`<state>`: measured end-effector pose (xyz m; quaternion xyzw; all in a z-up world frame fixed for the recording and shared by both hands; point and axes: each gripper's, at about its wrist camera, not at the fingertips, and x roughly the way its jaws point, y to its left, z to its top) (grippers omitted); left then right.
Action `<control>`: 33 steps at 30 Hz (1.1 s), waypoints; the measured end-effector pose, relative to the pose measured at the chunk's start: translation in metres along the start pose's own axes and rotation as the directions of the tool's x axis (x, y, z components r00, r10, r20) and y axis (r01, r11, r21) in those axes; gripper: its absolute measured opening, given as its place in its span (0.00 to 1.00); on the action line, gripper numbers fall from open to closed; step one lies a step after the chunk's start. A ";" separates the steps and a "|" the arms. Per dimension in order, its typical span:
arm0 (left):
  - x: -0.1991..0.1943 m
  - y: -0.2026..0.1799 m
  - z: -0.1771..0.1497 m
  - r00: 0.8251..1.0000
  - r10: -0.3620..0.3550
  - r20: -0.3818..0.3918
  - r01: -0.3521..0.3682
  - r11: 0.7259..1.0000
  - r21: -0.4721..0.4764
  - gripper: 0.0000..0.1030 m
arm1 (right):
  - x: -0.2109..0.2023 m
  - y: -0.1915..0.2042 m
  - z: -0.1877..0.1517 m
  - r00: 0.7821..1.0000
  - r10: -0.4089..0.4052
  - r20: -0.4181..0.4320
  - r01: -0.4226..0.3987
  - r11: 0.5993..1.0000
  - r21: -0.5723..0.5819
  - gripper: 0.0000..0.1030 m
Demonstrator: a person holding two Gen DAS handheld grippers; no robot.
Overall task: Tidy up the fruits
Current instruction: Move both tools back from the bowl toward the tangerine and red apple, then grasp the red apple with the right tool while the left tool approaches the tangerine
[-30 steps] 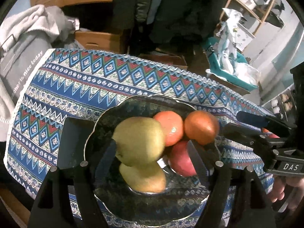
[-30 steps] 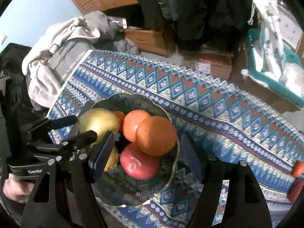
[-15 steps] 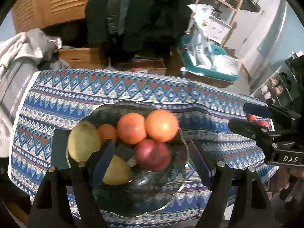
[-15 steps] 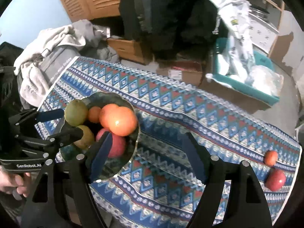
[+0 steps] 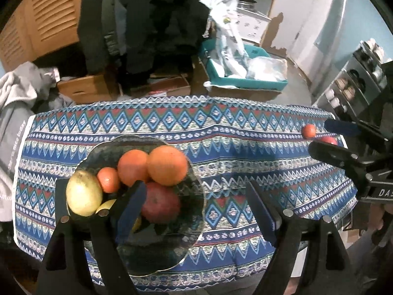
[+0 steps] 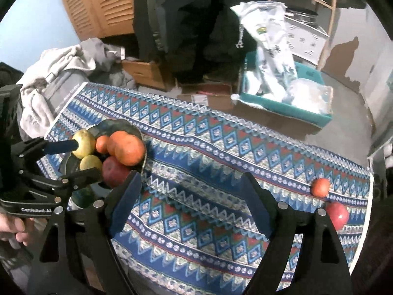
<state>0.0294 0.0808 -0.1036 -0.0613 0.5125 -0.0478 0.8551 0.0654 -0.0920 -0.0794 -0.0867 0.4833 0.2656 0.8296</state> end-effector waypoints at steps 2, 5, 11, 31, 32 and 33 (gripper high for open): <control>0.000 -0.007 0.001 1.000 -0.003 -0.002 0.003 1.000 0.015 0.81 | -0.007 -0.009 -0.004 1.000 -0.010 0.010 0.010 1.000 0.009 0.81; -0.001 -0.021 0.002 1.000 -0.003 0.000 0.003 0.999 0.043 0.81 | -0.015 -0.018 -0.011 0.999 -0.028 0.016 0.027 1.000 0.015 0.81; 0.001 -0.049 0.005 1.000 -0.011 -0.002 0.011 0.995 0.097 0.81 | -0.030 -0.042 -0.025 0.997 -0.078 0.023 0.077 0.996 0.033 0.81; 0.022 -0.143 0.021 0.999 -0.043 -0.020 0.047 0.960 0.275 0.83 | -0.057 -0.147 -0.072 0.979 -0.204 -0.011 0.203 0.964 0.171 0.83; 0.023 -0.147 0.022 0.999 -0.043 -0.022 0.047 0.959 0.280 0.83 | -0.057 -0.153 -0.075 0.978 -0.206 -0.017 0.206 0.962 0.179 0.83; 0.025 -0.150 0.023 0.999 -0.042 -0.024 0.047 0.957 0.285 0.83 | -0.057 -0.157 -0.077 0.978 -0.207 -0.021 0.207 0.961 0.184 0.83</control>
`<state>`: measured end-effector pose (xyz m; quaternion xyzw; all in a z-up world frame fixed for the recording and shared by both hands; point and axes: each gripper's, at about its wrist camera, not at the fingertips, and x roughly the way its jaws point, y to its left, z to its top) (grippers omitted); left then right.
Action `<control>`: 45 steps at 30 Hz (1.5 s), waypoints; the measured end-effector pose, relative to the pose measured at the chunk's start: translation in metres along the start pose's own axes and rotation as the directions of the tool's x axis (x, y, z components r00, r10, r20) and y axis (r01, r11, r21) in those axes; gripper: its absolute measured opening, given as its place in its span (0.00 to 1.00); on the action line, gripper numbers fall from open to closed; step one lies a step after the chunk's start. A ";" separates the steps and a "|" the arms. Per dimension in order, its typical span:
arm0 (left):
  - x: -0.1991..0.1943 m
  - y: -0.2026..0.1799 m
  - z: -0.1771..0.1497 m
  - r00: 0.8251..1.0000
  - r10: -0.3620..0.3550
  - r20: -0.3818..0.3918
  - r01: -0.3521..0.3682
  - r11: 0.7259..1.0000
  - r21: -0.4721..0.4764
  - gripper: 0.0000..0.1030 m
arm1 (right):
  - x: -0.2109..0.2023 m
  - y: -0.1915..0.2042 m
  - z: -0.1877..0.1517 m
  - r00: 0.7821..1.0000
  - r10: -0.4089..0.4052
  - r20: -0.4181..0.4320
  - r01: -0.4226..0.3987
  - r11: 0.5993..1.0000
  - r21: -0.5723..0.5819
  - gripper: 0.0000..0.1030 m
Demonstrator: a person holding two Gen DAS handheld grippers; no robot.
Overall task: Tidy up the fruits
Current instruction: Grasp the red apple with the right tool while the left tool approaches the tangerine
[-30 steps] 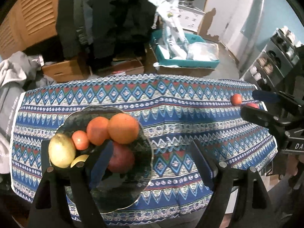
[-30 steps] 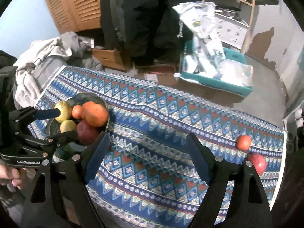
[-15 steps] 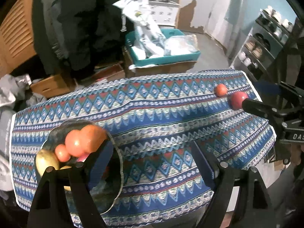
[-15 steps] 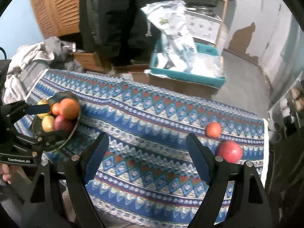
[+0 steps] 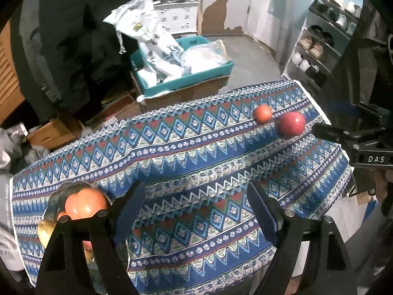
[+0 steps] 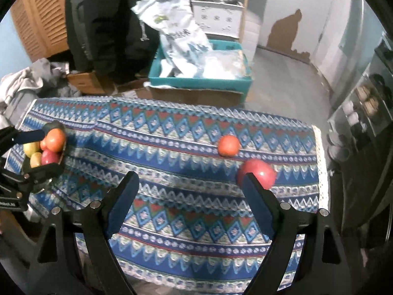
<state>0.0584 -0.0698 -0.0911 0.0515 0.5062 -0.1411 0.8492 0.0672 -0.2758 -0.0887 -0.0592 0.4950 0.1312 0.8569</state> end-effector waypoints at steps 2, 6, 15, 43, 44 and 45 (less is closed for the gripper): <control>0.004 -0.006 0.006 1.000 -0.001 -0.004 0.001 1.000 0.007 0.83 | 0.003 -0.010 -0.002 1.000 0.006 -0.016 -0.006 1.000 0.015 0.83; 0.015 -0.014 0.017 1.000 -0.023 -0.016 0.023 1.000 0.012 0.83 | 0.014 -0.036 0.000 0.997 0.021 -0.075 -0.017 0.998 0.053 0.83; 0.051 -0.036 0.057 0.998 -0.048 -0.050 0.051 0.997 0.061 0.83 | 0.051 -0.079 0.015 0.976 0.005 -0.220 0.002 1.000 0.031 0.84; 0.179 -0.088 0.106 0.969 -0.167 -0.182 0.182 0.981 0.070 0.83 | 0.180 -0.129 0.002 0.931 0.080 -0.356 -0.017 0.984 0.177 0.73; 0.181 -0.089 0.107 0.967 -0.174 -0.183 0.188 0.980 0.061 0.83 | 0.180 -0.129 0.003 0.931 0.084 -0.355 -0.020 0.983 0.180 0.73; 0.183 -0.089 0.109 0.965 -0.185 -0.185 0.197 0.979 0.049 0.83 | 0.179 -0.130 0.002 0.931 0.092 -0.353 -0.026 0.982 0.187 0.73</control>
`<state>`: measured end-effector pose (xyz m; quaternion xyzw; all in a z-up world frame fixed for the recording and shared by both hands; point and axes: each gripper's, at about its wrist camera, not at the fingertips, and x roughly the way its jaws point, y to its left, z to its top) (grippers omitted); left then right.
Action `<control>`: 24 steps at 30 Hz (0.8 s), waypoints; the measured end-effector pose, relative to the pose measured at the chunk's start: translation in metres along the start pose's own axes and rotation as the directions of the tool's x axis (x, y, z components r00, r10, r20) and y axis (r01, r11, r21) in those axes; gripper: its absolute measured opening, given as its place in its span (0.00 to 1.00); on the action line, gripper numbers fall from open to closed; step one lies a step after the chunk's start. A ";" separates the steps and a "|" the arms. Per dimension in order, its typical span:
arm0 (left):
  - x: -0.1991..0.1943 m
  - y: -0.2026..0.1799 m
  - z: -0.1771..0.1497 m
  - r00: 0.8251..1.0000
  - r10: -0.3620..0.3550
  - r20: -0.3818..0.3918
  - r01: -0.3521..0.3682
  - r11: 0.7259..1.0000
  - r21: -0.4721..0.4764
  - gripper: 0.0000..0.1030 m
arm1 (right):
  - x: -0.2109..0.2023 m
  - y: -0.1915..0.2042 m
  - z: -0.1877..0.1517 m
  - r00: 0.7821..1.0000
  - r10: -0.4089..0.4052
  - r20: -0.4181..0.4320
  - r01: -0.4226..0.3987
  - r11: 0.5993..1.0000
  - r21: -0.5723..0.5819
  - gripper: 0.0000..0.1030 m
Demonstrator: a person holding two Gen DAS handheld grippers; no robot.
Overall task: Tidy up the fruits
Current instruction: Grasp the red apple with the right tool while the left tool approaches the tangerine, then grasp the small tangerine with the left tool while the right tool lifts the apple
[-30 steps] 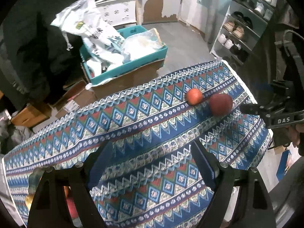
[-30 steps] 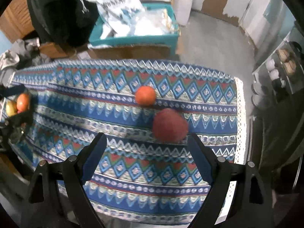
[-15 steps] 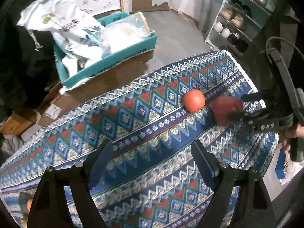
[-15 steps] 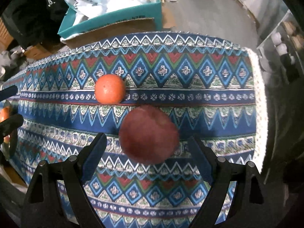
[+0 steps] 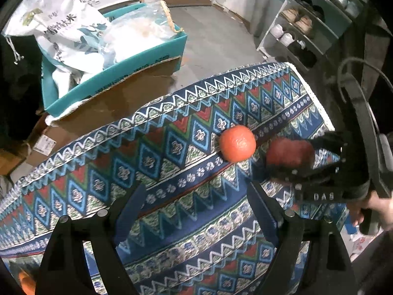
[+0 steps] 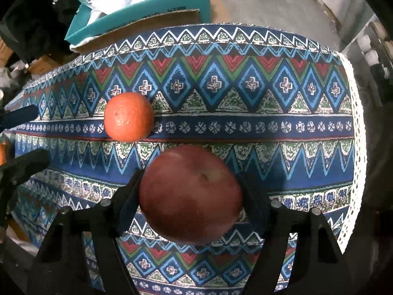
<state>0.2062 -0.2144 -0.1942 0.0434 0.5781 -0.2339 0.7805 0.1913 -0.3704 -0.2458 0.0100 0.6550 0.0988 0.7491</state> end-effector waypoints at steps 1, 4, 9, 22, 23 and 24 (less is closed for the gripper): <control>0.002 0.000 0.002 1.000 -0.012 -0.002 0.012 1.000 -0.011 0.83 | -0.002 -0.001 -0.001 1.000 0.003 0.006 -0.003 1.000 0.003 0.73; 0.008 -0.003 0.009 0.999 -0.038 -0.002 0.038 0.999 -0.033 0.83 | -0.015 -0.010 -0.004 0.998 -0.009 0.054 0.009 1.000 0.000 0.73; 0.021 -0.012 0.021 0.999 -0.052 -0.007 0.051 0.997 -0.058 0.83 | -0.046 -0.033 -0.002 0.988 -0.050 0.144 0.045 0.998 0.040 0.73; 0.062 -0.036 0.037 0.998 -0.047 -0.029 0.043 0.991 -0.129 0.83 | -0.062 -0.066 0.002 0.979 -0.038 0.202 0.013 0.992 0.124 0.73; 0.065 -0.037 0.037 0.999 -0.041 -0.034 0.036 0.991 -0.130 0.83 | -0.062 -0.066 0.002 0.979 -0.035 0.203 0.010 0.993 0.121 0.73; 0.067 -0.038 0.037 0.999 -0.039 -0.039 0.033 0.991 -0.129 0.82 | -0.062 -0.065 0.002 0.978 -0.032 0.204 0.008 0.993 0.117 0.73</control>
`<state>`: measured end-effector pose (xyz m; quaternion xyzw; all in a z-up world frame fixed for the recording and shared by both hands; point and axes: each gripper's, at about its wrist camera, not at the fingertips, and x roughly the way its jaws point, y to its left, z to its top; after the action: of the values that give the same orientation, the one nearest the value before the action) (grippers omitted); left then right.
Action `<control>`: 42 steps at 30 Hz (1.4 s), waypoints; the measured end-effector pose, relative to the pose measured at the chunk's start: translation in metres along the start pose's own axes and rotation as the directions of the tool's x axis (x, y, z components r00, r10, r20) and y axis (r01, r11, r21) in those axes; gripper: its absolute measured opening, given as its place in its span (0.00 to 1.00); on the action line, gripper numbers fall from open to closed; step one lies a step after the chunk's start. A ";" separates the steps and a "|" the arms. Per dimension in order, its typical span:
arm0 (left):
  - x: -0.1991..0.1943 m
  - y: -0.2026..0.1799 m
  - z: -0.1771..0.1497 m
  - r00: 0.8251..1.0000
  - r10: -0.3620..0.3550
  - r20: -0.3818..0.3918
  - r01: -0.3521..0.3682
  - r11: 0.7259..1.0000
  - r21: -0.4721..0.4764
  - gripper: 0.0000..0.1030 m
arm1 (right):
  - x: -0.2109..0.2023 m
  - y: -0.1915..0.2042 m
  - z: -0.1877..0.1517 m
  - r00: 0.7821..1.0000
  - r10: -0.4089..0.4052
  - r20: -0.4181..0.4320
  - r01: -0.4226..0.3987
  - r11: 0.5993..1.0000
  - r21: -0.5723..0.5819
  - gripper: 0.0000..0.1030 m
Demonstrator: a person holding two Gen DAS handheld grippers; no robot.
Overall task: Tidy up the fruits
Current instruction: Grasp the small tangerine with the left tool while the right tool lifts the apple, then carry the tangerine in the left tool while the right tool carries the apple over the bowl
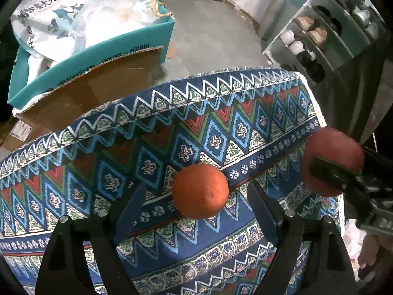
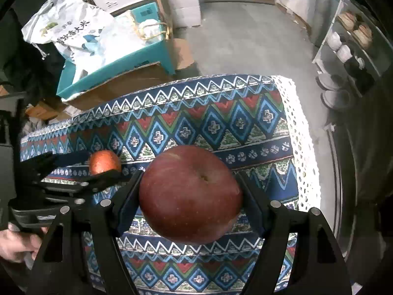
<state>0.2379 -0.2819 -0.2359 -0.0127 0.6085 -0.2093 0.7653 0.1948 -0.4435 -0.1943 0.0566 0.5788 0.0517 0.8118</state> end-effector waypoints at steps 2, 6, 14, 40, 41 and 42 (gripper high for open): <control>0.004 -0.002 -0.001 1.000 -0.004 -0.010 0.004 1.000 0.000 0.64 | 0.000 0.003 0.000 1.000 0.000 0.000 0.000 1.000 -0.008 0.73; 0.008 -0.005 -0.003 1.000 0.002 -0.015 -0.002 1.000 0.019 0.45 | -0.001 0.004 0.000 1.000 0.001 0.004 -0.001 1.000 -0.008 0.73; -0.011 -0.006 -0.013 0.999 0.017 0.028 -0.019 0.998 0.057 0.45 | -0.008 0.017 0.004 1.000 0.009 0.021 -0.008 0.999 -0.035 0.73; -0.127 0.022 -0.056 0.990 0.027 0.136 -0.035 0.998 0.057 0.45 | -0.080 0.118 -0.009 0.987 0.108 0.115 -0.082 0.974 -0.213 0.73; -0.132 0.024 -0.060 0.990 0.030 0.138 -0.039 0.998 0.059 0.45 | -0.082 0.122 -0.011 0.987 0.113 0.117 -0.086 0.972 -0.219 0.73; -0.137 0.026 -0.063 0.990 0.031 0.140 -0.040 0.997 0.062 0.45 | -0.085 0.127 -0.013 0.986 0.120 0.118 -0.091 0.970 -0.226 0.73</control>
<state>0.1638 -0.1976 -0.1327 0.0084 0.5469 -0.2136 0.8095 0.1521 -0.3304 -0.0998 0.0006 0.5112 0.1549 0.8454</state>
